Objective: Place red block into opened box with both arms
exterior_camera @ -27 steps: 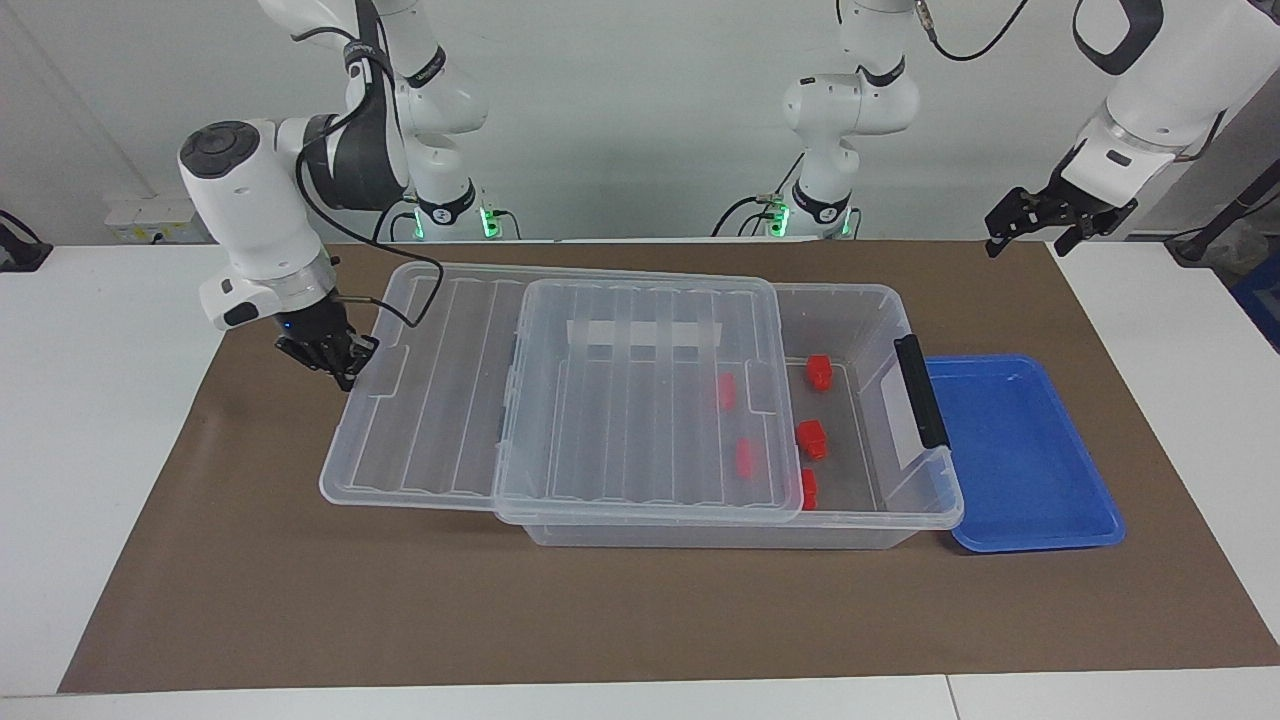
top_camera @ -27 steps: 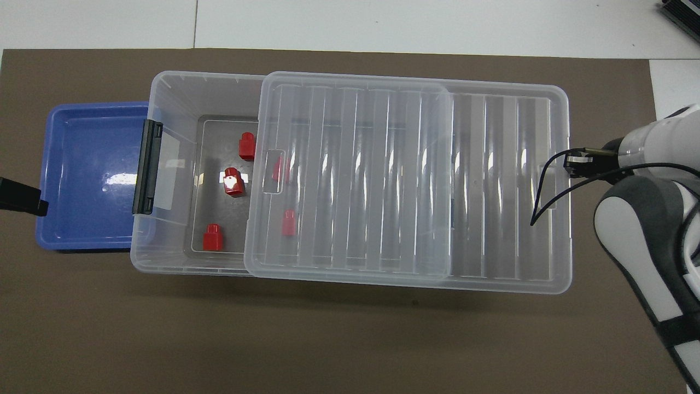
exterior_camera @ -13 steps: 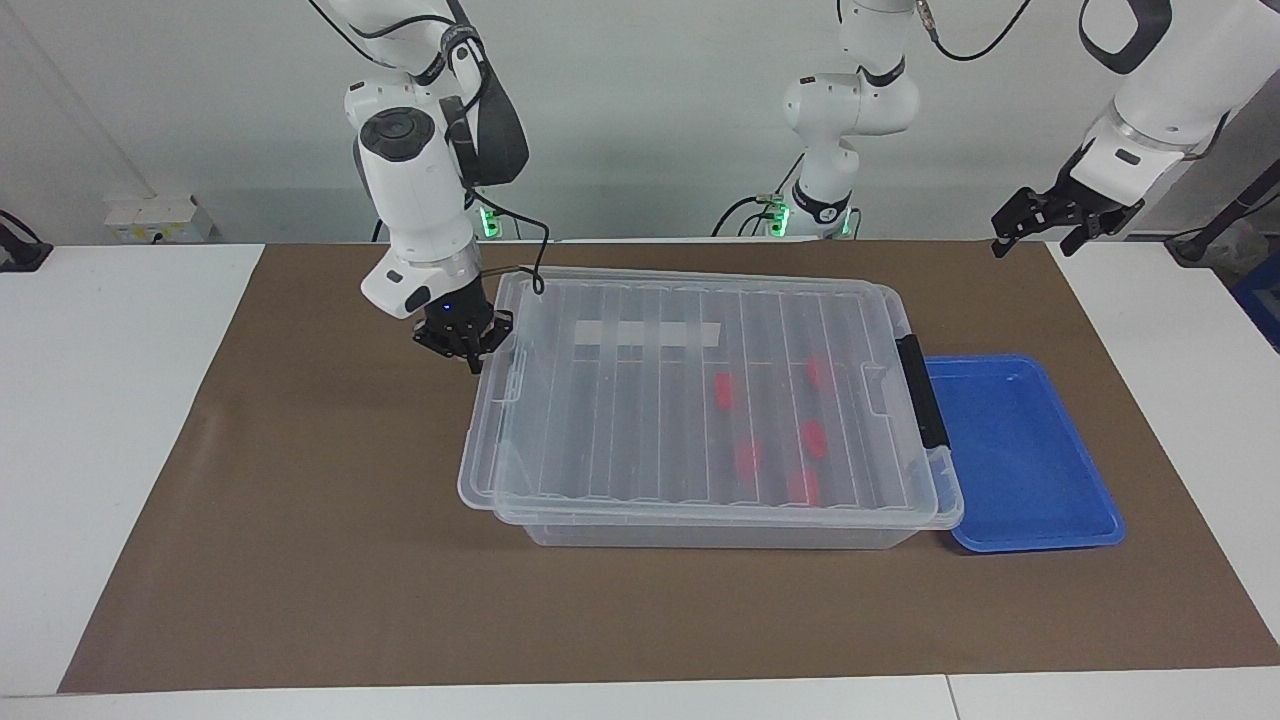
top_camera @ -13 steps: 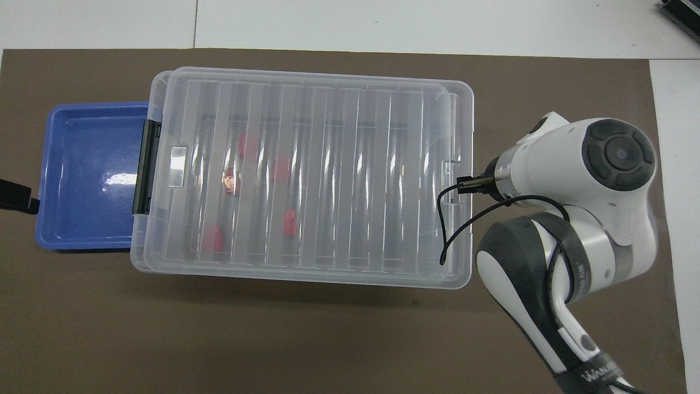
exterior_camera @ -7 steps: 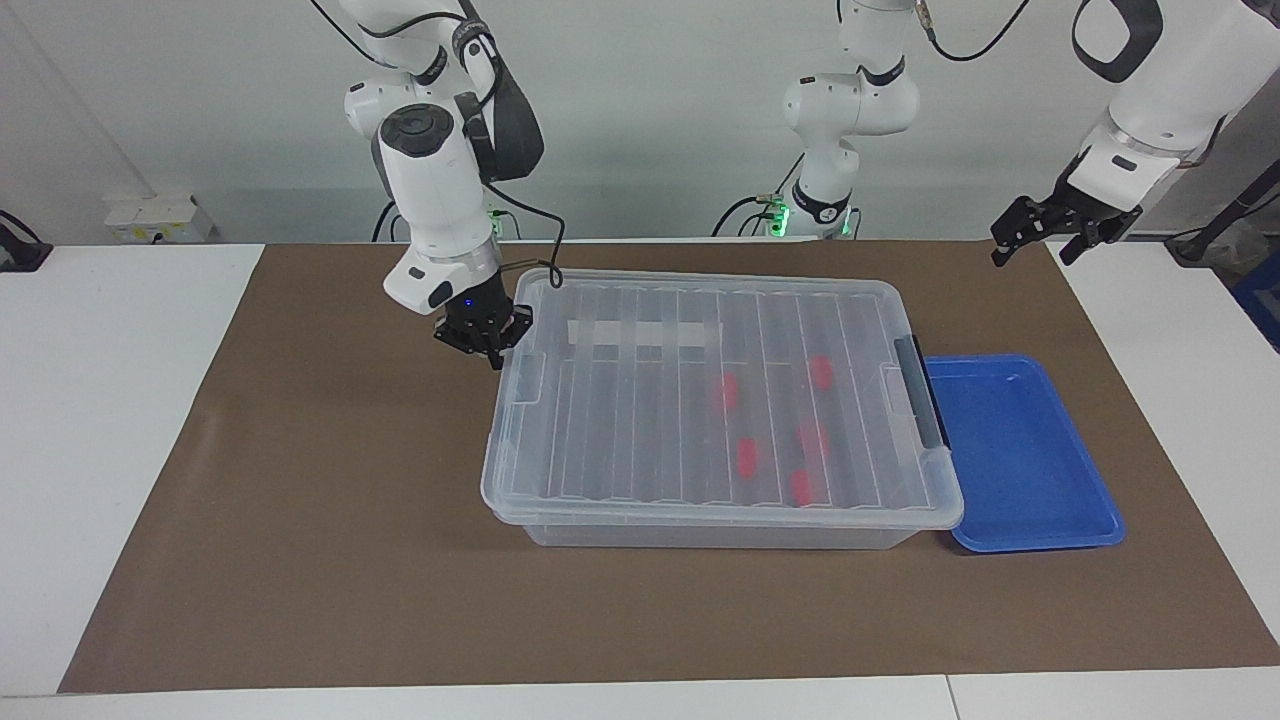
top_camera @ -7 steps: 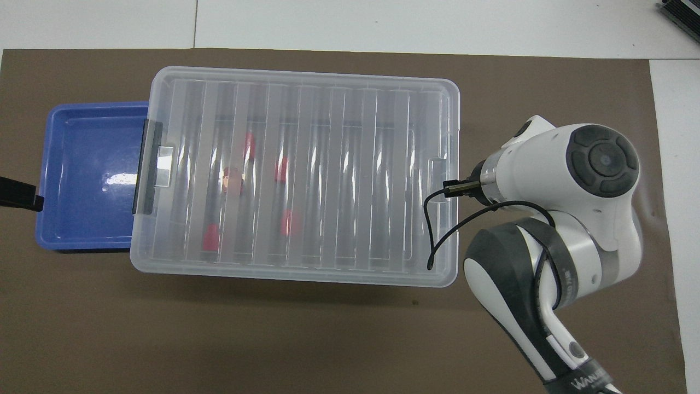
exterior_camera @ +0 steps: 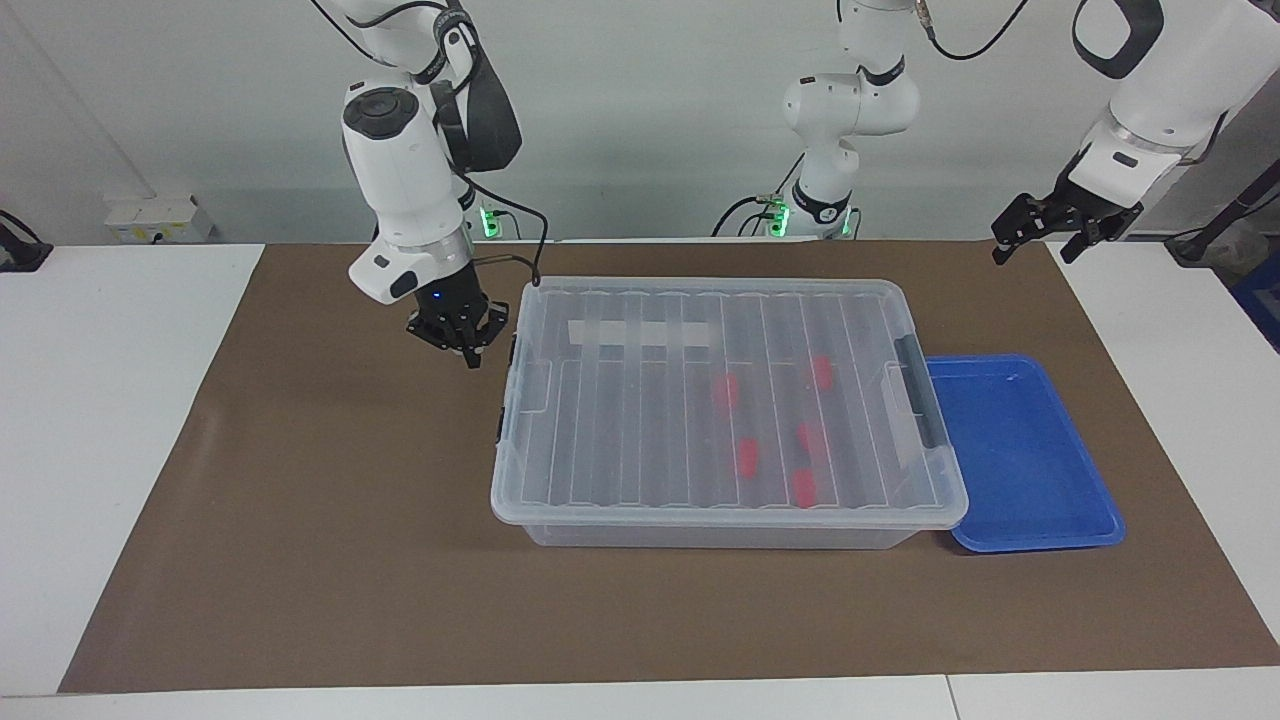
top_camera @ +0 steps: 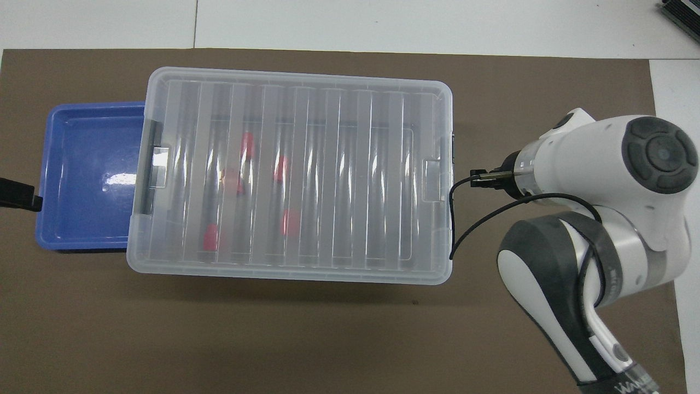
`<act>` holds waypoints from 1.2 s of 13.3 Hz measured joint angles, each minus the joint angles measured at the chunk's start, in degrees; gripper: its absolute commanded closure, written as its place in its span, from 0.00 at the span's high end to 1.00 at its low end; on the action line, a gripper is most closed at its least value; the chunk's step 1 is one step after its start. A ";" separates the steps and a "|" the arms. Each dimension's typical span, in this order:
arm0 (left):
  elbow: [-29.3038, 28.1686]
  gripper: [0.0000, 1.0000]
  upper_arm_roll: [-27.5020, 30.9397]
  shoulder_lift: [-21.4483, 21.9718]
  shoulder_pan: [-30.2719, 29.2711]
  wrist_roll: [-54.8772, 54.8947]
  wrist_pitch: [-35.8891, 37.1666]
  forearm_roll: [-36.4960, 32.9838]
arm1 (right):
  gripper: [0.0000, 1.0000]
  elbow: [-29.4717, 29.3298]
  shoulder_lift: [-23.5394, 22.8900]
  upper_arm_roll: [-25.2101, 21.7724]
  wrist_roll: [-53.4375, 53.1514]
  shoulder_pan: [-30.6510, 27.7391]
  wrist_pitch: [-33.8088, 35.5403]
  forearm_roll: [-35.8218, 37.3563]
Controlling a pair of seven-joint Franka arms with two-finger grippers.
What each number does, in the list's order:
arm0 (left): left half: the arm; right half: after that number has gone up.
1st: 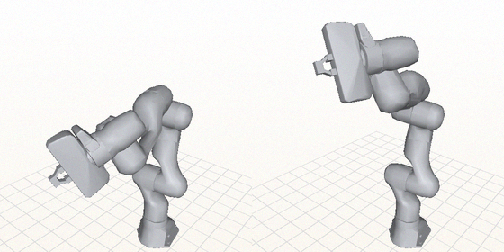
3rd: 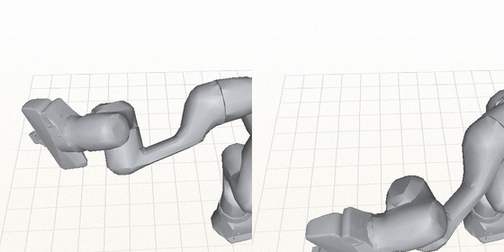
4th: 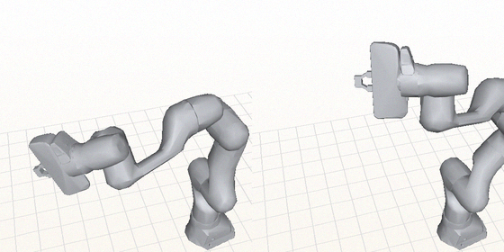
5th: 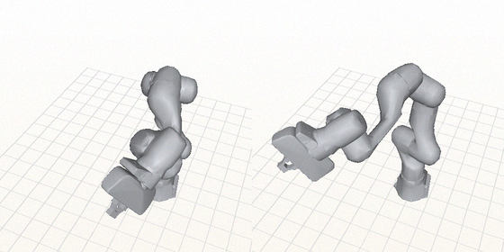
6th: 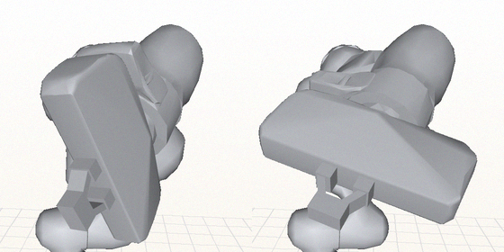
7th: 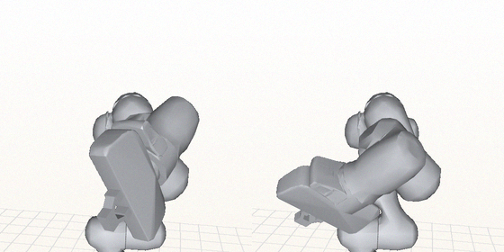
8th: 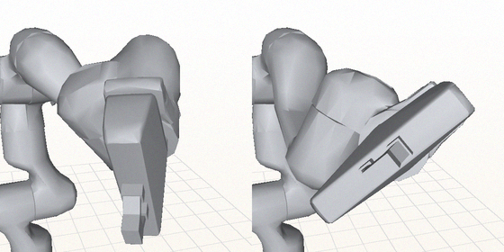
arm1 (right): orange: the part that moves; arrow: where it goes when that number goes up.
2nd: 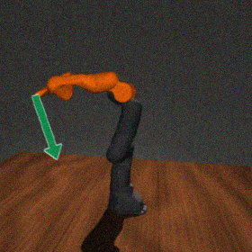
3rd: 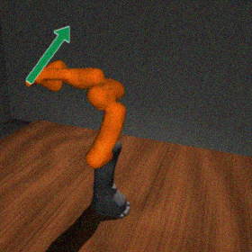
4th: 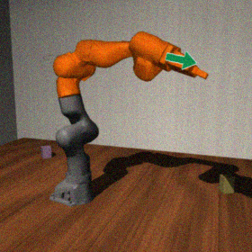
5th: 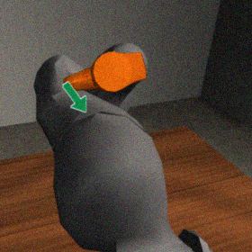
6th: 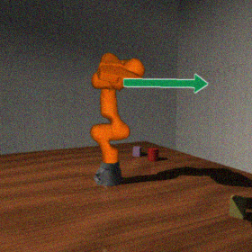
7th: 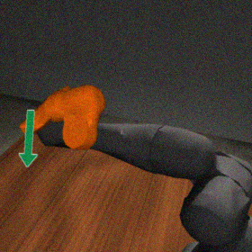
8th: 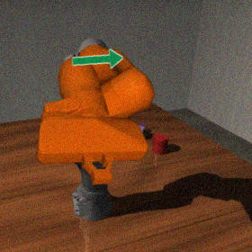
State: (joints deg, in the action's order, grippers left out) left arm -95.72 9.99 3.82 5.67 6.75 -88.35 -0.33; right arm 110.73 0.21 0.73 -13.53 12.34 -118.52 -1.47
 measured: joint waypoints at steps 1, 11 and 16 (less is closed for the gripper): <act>0.00 1.00 0.00 0.00 0.00 0.00 0.00 0.00 | 1.00 -0.01 0.67 -0.04 -0.27 -1.30 0.67 0.00; 0.00 1.00 0.00 0.00 0.00 0.00 0.00 0.00 | 1.00 -14.33 1.51 -0.35 -2.37 -12.21 17.19 0.08; -0.01 1.00 0.00 0.00 0.00 0.00 0.00 0.00 | 1.00 -23.94 -2.39 -0.32 -2.37 -12.70 26.64 1.05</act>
State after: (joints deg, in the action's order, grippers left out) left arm -95.72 9.99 3.82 5.67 6.75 -88.35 -0.33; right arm 86.79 -2.19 0.42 -15.90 -0.36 -91.88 -0.43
